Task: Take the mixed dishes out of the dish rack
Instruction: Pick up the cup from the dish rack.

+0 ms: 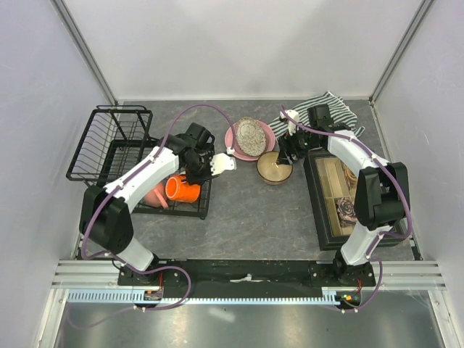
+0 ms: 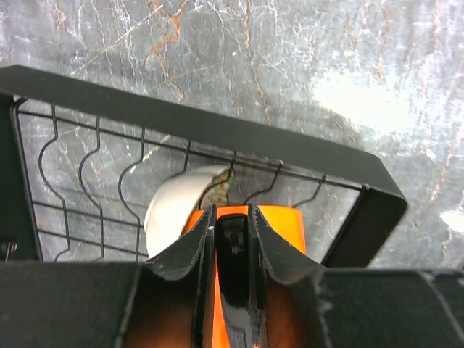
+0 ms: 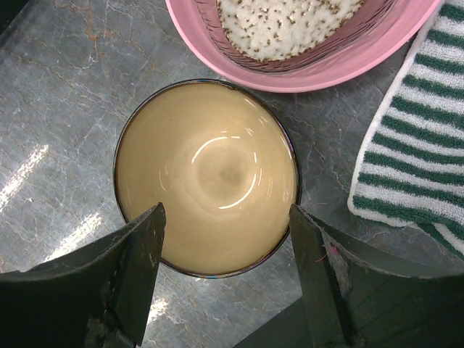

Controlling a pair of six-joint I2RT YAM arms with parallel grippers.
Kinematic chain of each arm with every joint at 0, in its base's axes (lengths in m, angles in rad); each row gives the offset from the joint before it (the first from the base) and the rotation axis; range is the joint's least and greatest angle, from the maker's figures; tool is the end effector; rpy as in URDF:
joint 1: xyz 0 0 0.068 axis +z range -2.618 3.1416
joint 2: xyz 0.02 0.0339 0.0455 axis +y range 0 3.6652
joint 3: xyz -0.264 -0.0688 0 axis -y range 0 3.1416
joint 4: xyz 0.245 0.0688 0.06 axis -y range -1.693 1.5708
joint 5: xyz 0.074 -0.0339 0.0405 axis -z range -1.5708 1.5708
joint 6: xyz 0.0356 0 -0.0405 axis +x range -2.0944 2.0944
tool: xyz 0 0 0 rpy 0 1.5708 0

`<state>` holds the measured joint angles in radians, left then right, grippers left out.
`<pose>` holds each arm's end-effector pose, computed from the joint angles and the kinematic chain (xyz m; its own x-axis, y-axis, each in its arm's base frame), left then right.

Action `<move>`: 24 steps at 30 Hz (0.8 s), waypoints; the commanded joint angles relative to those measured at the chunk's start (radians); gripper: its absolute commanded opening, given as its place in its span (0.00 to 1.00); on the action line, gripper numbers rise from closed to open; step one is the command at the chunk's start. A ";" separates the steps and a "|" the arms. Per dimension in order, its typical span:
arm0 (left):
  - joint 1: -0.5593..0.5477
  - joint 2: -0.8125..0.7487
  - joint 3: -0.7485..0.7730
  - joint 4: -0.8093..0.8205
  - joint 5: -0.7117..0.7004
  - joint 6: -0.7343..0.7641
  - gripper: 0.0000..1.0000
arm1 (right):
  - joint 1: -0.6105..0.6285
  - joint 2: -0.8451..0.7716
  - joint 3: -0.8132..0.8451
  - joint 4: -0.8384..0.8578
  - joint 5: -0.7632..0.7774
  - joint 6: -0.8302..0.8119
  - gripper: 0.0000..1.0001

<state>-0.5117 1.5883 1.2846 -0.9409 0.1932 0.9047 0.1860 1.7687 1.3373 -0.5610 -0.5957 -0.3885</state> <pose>0.2680 -0.1584 0.2583 -0.0904 0.9357 -0.3410 0.9795 0.1454 0.1396 0.3659 0.0892 0.2378 -0.5894 -0.4300 -0.6839 -0.7324 0.6417 0.2277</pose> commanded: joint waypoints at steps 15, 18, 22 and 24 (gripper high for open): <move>0.002 -0.119 0.009 -0.016 -0.012 -0.043 0.01 | -0.005 0.012 0.005 0.001 -0.033 -0.007 0.77; 0.001 -0.126 0.004 -0.018 -0.021 -0.044 0.02 | -0.002 0.012 0.005 0.001 -0.032 -0.007 0.77; 0.002 -0.143 -0.001 -0.018 -0.021 -0.049 0.01 | -0.005 0.014 0.007 0.001 -0.032 -0.007 0.77; 0.001 -0.155 -0.001 -0.018 -0.024 -0.052 0.02 | -0.005 0.014 0.007 0.001 -0.035 -0.007 0.77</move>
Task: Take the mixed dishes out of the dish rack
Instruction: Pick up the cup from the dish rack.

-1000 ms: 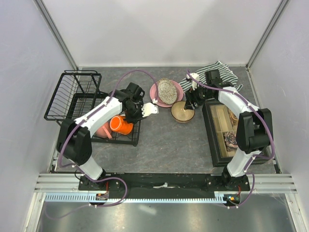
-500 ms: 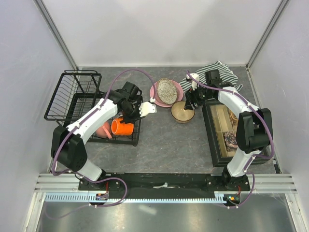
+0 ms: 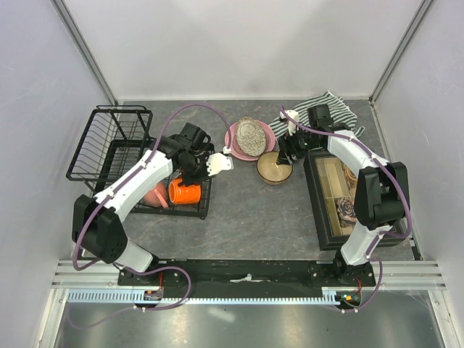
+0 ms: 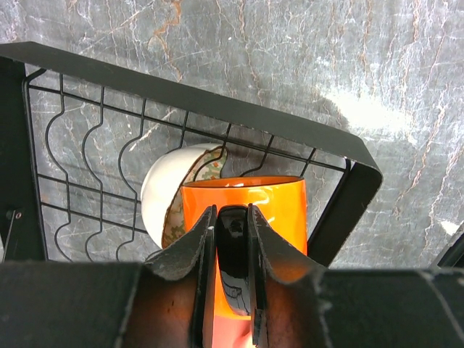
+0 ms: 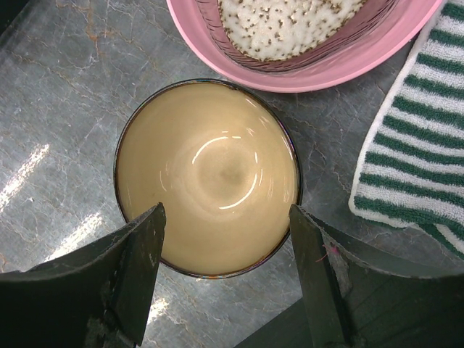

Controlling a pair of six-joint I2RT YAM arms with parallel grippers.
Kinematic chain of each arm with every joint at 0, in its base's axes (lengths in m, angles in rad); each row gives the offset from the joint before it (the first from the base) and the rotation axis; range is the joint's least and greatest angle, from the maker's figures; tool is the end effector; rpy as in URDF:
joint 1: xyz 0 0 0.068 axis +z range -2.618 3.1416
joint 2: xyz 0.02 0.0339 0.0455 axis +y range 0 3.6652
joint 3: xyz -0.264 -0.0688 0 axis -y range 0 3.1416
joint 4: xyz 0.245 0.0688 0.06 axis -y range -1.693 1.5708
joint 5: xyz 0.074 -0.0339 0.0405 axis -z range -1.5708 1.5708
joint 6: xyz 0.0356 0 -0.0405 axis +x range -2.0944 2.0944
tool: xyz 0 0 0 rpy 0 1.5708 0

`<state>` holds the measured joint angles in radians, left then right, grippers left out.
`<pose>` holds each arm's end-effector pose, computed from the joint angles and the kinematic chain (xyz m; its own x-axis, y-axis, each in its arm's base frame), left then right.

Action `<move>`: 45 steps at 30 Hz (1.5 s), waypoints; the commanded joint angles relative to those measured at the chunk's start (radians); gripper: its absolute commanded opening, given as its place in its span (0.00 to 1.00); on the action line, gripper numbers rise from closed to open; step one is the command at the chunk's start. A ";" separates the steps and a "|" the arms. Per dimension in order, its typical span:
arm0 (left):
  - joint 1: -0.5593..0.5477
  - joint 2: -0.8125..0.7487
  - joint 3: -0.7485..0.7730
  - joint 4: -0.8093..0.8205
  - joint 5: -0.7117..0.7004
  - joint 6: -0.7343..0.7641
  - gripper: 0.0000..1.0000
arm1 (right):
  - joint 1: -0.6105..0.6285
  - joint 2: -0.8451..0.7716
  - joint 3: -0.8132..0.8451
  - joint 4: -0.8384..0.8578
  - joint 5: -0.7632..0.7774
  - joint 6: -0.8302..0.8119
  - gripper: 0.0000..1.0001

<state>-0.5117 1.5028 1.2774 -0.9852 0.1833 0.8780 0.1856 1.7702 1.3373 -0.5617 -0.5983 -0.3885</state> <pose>0.2520 -0.1490 0.2786 -0.1076 0.9281 -0.3564 0.9711 0.1749 0.1623 0.3660 0.0891 0.2372 -0.5907 -0.4294 -0.6831 -0.7324 0.6406 0.2307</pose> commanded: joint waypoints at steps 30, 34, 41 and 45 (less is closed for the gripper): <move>0.028 -0.190 0.037 0.103 0.007 -0.037 0.02 | 0.221 -0.006 0.062 0.138 -0.270 0.175 0.77; 0.050 -0.210 0.051 0.105 0.042 -0.048 0.01 | 0.250 0.008 0.079 0.256 -0.307 0.272 0.76; 0.065 -0.239 0.056 0.106 0.107 -0.086 0.02 | 0.290 0.037 0.089 0.407 -0.353 0.421 0.75; 0.067 -0.260 0.057 0.108 0.139 -0.109 0.02 | 0.302 0.061 0.091 0.428 -0.367 0.454 0.74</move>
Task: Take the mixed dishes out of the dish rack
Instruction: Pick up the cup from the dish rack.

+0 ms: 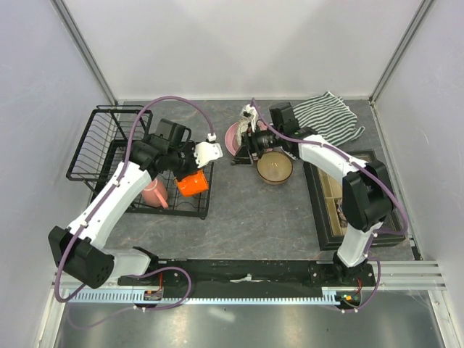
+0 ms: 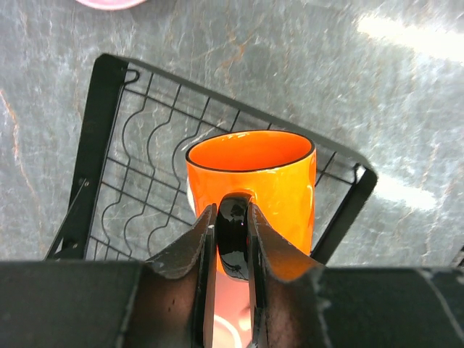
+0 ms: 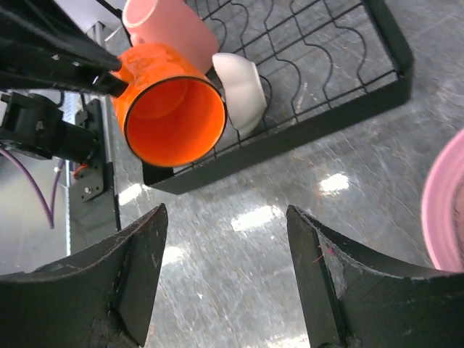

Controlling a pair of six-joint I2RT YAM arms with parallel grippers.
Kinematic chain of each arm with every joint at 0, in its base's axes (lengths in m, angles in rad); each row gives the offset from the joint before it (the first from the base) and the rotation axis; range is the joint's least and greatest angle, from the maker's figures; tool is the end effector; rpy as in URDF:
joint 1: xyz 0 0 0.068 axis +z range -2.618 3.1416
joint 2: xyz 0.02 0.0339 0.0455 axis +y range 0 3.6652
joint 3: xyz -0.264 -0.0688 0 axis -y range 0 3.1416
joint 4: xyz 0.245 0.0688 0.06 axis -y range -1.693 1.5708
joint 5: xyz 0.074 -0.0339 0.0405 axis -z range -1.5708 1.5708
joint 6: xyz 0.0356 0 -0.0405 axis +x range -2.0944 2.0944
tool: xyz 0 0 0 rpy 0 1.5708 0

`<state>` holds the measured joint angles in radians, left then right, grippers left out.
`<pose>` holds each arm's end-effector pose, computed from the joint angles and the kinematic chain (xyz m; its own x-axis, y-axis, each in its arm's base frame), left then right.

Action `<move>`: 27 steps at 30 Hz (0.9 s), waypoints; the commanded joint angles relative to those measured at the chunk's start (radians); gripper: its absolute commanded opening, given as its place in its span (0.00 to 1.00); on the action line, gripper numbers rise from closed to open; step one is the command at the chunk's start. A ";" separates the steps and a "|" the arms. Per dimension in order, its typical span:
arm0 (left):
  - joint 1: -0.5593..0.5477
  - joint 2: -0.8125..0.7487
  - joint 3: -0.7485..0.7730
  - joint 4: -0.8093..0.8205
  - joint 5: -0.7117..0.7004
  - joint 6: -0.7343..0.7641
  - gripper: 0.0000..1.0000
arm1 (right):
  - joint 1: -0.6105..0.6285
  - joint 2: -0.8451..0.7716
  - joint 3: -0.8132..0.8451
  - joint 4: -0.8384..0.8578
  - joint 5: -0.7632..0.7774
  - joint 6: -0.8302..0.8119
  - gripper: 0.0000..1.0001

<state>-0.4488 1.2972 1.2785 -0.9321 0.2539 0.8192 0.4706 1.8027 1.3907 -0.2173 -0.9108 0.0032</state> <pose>0.2284 -0.1199 0.3348 -0.0978 0.8320 -0.5461 0.9123 0.2942 0.2849 0.3497 0.2095 0.2709 -0.5273 -0.2661 -0.8069 -0.8456 0.2577 0.4676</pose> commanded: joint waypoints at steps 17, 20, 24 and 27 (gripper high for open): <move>0.004 -0.093 0.105 0.067 0.173 -0.130 0.02 | 0.108 0.073 0.068 0.128 -0.048 0.110 0.72; 0.004 -0.099 0.108 0.068 0.196 -0.141 0.02 | 0.122 0.080 0.073 0.133 -0.043 0.115 0.72; 0.004 -0.108 0.108 0.069 0.215 -0.149 0.02 | 0.131 0.090 0.077 0.134 -0.040 0.113 0.72; 0.004 -0.122 0.108 0.070 0.231 -0.153 0.02 | 0.134 0.098 0.083 0.134 -0.040 0.113 0.72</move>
<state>-0.4488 1.2251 1.3289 -0.9302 0.4126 0.7048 0.5961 1.8896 1.4261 -0.1200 -0.9375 0.1135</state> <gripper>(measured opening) 0.252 0.722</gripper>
